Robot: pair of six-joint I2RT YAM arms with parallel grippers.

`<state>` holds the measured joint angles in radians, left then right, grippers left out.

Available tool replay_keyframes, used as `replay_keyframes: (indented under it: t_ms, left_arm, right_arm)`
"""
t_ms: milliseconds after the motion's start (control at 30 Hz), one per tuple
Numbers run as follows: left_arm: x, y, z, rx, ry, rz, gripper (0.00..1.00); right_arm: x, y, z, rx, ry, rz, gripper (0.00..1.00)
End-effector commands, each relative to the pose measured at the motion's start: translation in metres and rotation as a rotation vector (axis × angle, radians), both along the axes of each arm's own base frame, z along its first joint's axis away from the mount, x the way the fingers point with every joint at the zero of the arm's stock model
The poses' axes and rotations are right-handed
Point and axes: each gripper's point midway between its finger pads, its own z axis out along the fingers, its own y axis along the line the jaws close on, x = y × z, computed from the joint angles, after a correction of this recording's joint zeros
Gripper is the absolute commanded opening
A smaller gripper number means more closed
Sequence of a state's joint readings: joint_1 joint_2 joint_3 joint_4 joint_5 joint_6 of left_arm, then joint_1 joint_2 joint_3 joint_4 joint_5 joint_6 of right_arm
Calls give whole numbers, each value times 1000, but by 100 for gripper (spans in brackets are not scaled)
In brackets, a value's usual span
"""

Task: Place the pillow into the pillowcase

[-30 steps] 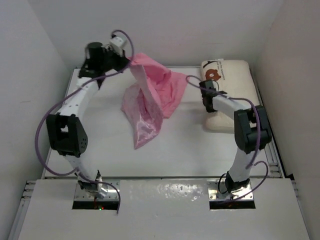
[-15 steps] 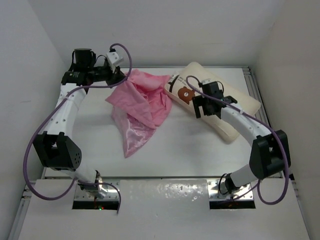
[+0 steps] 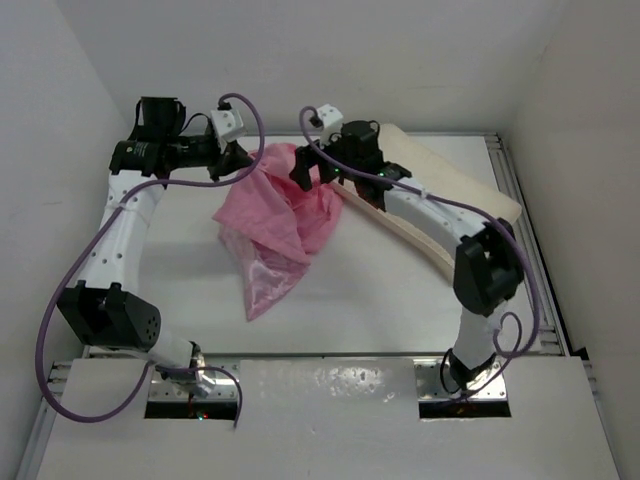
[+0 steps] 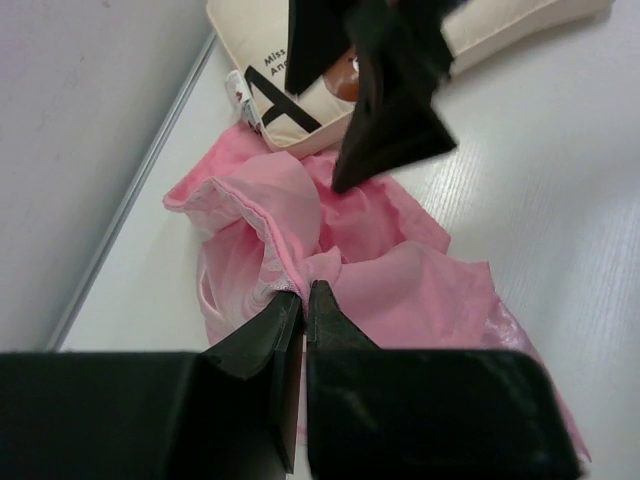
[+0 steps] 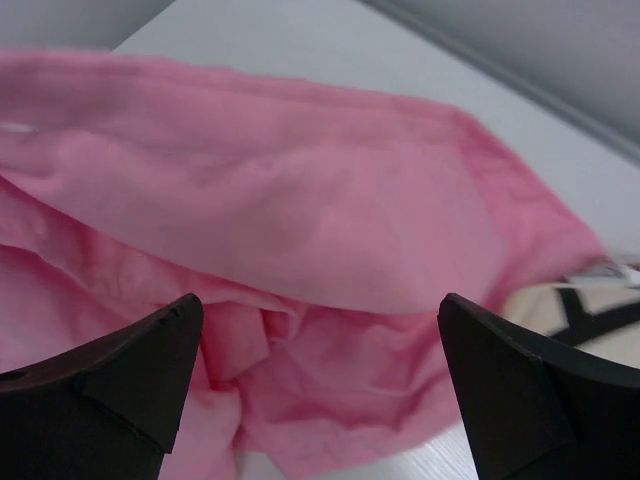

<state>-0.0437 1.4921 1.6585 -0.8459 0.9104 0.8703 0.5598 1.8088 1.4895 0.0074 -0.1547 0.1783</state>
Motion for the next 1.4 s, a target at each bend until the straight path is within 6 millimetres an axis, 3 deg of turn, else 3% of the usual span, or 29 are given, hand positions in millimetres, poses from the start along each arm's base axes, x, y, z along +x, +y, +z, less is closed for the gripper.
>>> replay_keyframes:
  t_ms: [0,100,167,233,267,300,367,400,433,500,533,600,633,700,733,767,800,867,900,933,1000,1033,1067,1100,1167,1200,1300,1333,1367]
  left_arm:
    - [-8,1,31,-76,-56,-4,0]
    - [-12,1,30,-86,-49,-11,0]
    - [-13,1,28,-86,-48,-14,0]
    - [-13,2,30,-89,-55,-9,0]
    - [-13,2,34,-107,-45,5,0]
    - [-12,2,37,-125,-41,14,0]
    - [5,26,61,-193,-99,107,0]
    - [3,30,58,-224,-47,136,0]
    - [10,34,71,-250,-102,147,0]
    - [8,40,81,-333,-58,175,0]
    - [8,40,81,-340,-61,171,0]
    - [5,40,75,-330,-52,167,0]
    - [5,40,58,-320,-19,175,0]
    - [5,40,38,-300,11,213,0]
    - [4,39,27,-280,18,215,0]
    - [1,37,2,-263,60,229,0]
    - [-5,27,-9,-250,75,196,0]
    - [-17,13,-39,-225,114,144,0]
    - [-24,4,-49,-215,126,115,0]
    - [-29,-4,-58,-191,123,76,3]
    - [-44,-11,-77,-141,138,24,34]
    - [-54,-8,-87,-85,130,-16,79]
    - [-58,-6,-92,-54,126,-23,99]
    - [-63,-2,-93,-32,133,-20,100]
    - [-62,6,-87,-3,90,-19,100]
    - [-60,11,-83,-3,80,-12,100]
    - [-50,17,-56,-25,28,7,100]
    - [-45,17,-54,-37,28,20,100]
    - [-37,18,-56,-32,35,62,100]
  right_arm:
    - [-19,55,-29,10,59,214,99]
    - [-9,70,-43,18,77,164,99]
    - [11,78,-45,71,98,105,84]
    - [30,81,-27,146,106,72,58]
    - [35,80,-16,170,92,65,20]
    - [42,75,-6,190,74,35,3]
    - [69,43,48,283,-53,-92,0]
    - [73,31,66,303,-81,-128,0]
    - [78,20,93,344,-136,-158,0]
    - [83,-11,156,408,-255,-222,0]
    - [83,-20,178,426,-305,-236,0]
    - [73,-35,219,464,-397,-241,0]
    - [70,-37,235,484,-447,-236,0]
    - [69,-30,252,513,-481,-196,0]
    - [70,-20,251,536,-463,-165,0]
    - [87,-2,223,525,-408,-142,0]
    - [81,16,246,569,-426,-90,0]
    - [80,54,223,577,-329,10,0]
    - [76,86,202,576,-288,75,0]
    - [60,108,190,571,-252,168,0]
    - [33,142,152,512,-172,256,0]
    - [22,150,139,468,-170,298,16]
    - [13,154,128,437,-152,313,34]
    - [6,156,100,382,-107,323,55]
    - [0,147,98,346,-94,318,96]
    - [3,139,90,311,-63,298,99]
    - [19,105,91,278,-51,185,99]
    - [21,89,108,293,-69,142,99]
    - [32,69,97,285,-43,74,99]
